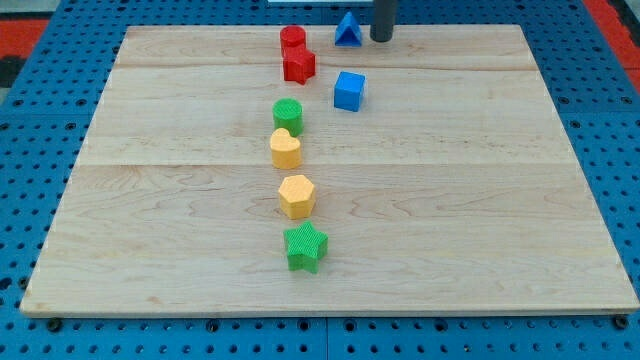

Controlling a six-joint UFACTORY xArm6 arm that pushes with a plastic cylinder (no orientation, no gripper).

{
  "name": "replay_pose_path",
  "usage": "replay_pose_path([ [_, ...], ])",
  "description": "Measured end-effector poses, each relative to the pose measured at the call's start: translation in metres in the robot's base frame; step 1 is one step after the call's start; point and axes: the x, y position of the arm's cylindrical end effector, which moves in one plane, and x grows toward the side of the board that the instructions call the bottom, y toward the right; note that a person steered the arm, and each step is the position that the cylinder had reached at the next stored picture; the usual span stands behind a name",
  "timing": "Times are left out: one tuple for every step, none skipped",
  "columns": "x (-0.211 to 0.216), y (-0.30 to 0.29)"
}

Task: Slide the triangle to the top right side of the red circle

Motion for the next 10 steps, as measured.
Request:
replay_pose_path([
  [-0.01, -0.002],
  [-0.015, -0.023],
  [-0.014, -0.041],
  [-0.014, -0.049],
  [-0.014, -0.049],
  [-0.014, -0.058],
  [-0.014, -0.073],
  [-0.014, -0.075],
  [-0.015, -0.072],
  [-0.014, -0.072],
])
